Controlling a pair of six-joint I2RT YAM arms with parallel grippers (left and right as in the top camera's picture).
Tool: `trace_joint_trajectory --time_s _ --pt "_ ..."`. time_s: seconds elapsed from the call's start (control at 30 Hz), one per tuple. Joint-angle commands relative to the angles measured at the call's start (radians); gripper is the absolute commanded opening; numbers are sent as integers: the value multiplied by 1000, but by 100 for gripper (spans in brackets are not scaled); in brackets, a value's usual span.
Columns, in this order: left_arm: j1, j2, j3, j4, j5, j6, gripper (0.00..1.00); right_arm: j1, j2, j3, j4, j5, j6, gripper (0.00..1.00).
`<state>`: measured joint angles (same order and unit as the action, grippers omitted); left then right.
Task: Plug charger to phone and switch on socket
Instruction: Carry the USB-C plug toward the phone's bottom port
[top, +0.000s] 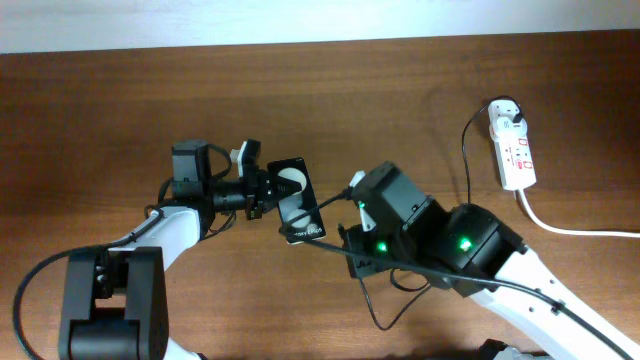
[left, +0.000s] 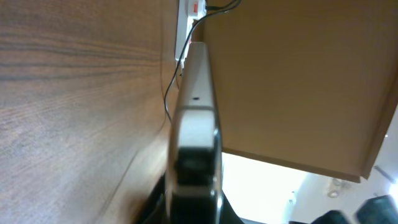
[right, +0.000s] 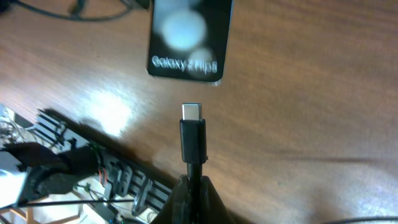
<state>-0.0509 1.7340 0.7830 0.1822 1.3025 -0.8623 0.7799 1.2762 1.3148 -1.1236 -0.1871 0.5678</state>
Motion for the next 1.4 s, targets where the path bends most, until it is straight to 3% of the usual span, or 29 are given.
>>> trace_joint_trajectory --time_s 0.0,0.07,0.13,0.33,0.53,1.07,1.37 --pt "2 1 16 79 45 -242 0 22 -6 -16 2 22 63 4" --pt "2 1 16 188 56 -406 0 27 -6 -16 -11 11 70 4" --pt "2 1 16 248 63 -433 0 27 -6 -16 -16 -4 82 4" --pt "2 1 16 248 63 -432 0 27 28 -16 89 -40 103 4" --pt "2 1 16 248 63 -431 0 27 171 -16 111 -76 103 4" --pt "2 1 16 251 64 -281 0 72 172 -16 84 -90 65 4" --pt "2 1 16 251 79 -277 0 72 172 -16 154 -92 80 4"
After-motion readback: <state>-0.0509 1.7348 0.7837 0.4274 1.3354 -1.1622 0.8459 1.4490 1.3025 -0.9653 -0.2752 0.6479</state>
